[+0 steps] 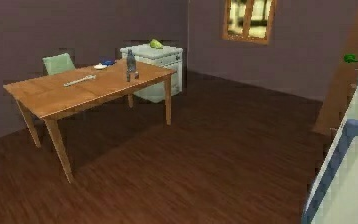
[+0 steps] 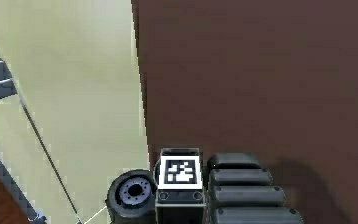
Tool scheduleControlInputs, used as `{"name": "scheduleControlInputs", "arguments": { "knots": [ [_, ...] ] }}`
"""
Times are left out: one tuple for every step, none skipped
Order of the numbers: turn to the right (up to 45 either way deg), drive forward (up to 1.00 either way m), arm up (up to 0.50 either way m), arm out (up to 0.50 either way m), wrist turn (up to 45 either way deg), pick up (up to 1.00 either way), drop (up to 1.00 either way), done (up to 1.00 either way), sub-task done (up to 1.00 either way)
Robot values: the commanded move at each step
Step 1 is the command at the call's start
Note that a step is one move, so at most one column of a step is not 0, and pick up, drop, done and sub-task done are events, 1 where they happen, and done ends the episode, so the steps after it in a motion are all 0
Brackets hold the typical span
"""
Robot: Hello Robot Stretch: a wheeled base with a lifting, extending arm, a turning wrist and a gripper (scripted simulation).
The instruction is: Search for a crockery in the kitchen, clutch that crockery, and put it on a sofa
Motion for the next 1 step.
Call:
{"name": "scheduleControlInputs", "arguments": {
  "knots": [
    [0.0, 0.95, 0.00, 0.00, 0.0, 0.00, 0.00, 0.00, 0.00]
  ]
}}
